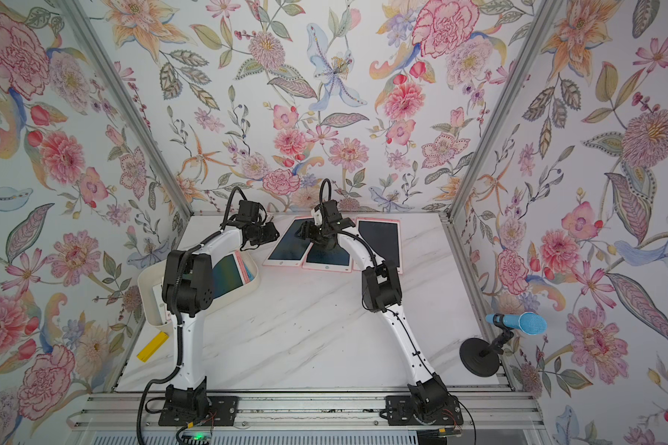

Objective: Take out the writing tablet from the storage box
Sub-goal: Place the writing tablet at the center of the board.

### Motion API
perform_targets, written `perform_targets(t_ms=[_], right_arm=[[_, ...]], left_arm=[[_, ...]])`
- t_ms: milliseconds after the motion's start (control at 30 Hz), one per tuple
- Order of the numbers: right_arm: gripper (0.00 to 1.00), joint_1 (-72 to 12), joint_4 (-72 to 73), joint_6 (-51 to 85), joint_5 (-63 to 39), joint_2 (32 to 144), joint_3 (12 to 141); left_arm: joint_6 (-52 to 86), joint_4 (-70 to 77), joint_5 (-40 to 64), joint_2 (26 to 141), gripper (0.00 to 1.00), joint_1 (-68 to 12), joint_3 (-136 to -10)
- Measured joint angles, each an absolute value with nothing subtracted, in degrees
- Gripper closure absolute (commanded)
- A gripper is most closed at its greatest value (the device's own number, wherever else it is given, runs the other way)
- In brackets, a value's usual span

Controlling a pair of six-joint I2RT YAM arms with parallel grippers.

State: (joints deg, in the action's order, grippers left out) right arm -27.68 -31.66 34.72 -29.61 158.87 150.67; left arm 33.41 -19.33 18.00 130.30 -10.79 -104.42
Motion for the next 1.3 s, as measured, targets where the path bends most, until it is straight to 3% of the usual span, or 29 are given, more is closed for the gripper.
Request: perform_targets(t_ms=[267, 500, 900, 1300], right_arm=[[0.28, -27.68, -33.06, 33.65, -28.62, 158.87, 150.67], [0.30, -27.68, -33.21, 33.58, -28.73, 158.87, 150.67], [0.29, -27.68, -33.17, 33.76, -29.08, 158.87, 150.67], [0.28, -27.68, -32.29, 34.96, -29.58, 158.87, 150.65]], left_arm=[[33.85, -14.11, 20.56, 126.06, 0.61, -11.38, -94.48], [29.82, -11.07, 22.00, 114.39, 0.53, -13.82, -84.60], [22.61, -15.38, 7.51, 110.63, 0.49, -27.27, -85.52], [20.75, -18.87, -1.17, 112.46, 0.49, -30.48, -86.85]])
